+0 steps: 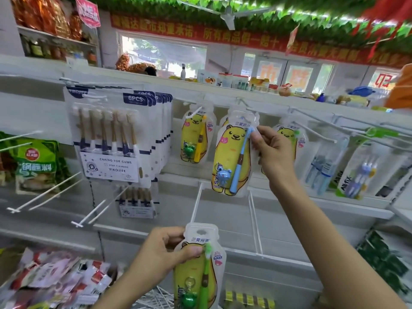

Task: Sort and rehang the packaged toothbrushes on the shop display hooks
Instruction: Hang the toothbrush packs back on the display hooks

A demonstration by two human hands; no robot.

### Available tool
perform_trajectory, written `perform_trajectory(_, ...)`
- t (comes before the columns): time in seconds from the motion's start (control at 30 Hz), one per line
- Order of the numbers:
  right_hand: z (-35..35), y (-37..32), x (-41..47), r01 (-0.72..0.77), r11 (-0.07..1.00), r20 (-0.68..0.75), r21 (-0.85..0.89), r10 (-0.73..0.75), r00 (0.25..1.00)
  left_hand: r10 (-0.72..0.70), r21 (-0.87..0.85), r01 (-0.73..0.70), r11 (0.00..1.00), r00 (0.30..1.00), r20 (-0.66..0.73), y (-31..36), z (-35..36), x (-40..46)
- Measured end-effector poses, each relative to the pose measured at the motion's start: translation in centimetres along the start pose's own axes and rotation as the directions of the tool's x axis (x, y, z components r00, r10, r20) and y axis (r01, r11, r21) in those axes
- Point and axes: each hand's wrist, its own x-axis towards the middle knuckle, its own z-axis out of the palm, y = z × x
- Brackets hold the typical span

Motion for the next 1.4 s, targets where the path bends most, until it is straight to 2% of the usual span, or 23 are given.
perform_trajectory(0.37,1.3,5.0,7.2,-0.106,0.992,-0.007,-0.070,0.106,0.994,-0.015,-0.022,0.013,1.000,0.997,-0.071,-0.4,-2.6,0.6)
perform_trajectory(0.5,1.2,5.7,7.7,-0.114,0.989,-0.035,-0.096,0.111,0.993,0.012,0.017,-0.010,1.000,0.993,-0.116,-0.3,-2.3,0.8)
perform_trajectory(0.6,1.1,6.2,7.6,-0.107,0.977,-0.092,-0.185,0.091,0.992,0.009,0.006,-0.008,1.000,0.994,-0.106,0.1,-1.7,1.2)
perform_trajectory(0.7,0.2,6.4,6.3,-0.132,0.972,-0.124,-0.194,0.109,0.986,0.046,0.020,-0.044,0.999,0.995,-0.089,0.6,-0.8,1.6)
perform_trajectory(0.83,-1.6,5.2,2.3,-0.080,0.958,-0.039,-0.276,0.072,0.997,0.092,0.044,-0.089,0.995,0.992,-0.081,1.1,0.4,2.6)
perform_trajectory(0.93,-3.1,3.3,-1.7,-0.047,0.955,0.152,-0.293,0.096,0.984,0.129,0.022,-0.128,0.991,0.990,-0.056,1.8,1.7,3.5)
perform_trajectory(1.0,-4.2,1.9,-4.0,-0.103,0.969,0.333,-0.222,0.175,0.927,0.182,0.031,-0.180,0.983,0.981,-0.071,2.5,2.9,4.2)
perform_trajectory(1.07,-5.5,0.9,-5.9,-0.159,0.967,0.498,-0.197,0.238,0.833,0.220,0.033,-0.218,0.975,0.972,-0.078,3.1,4.3,4.9)
perform_trajectory(1.13,-6.8,0.4,-7.3,-0.162,0.962,0.590,-0.219,0.263,0.764,0.238,0.016,-0.237,0.971,0.968,-0.077,3.4,5.7,5.3)
perform_trajectory(1.23,-9.1,0.8,-8.7,-0.191,0.963,0.593,-0.193,0.269,0.759,0.236,0.032,-0.235,0.972,0.969,-0.070,3.4,7.9,5.8)
perform_trajectory(1.4,-13.3,0.4,-9.4,-0.198,0.970,0.432,-0.142,0.241,0.869,0.198,-0.011,-0.198,0.980,0.980,0.005,3.1,11.5,6.0)
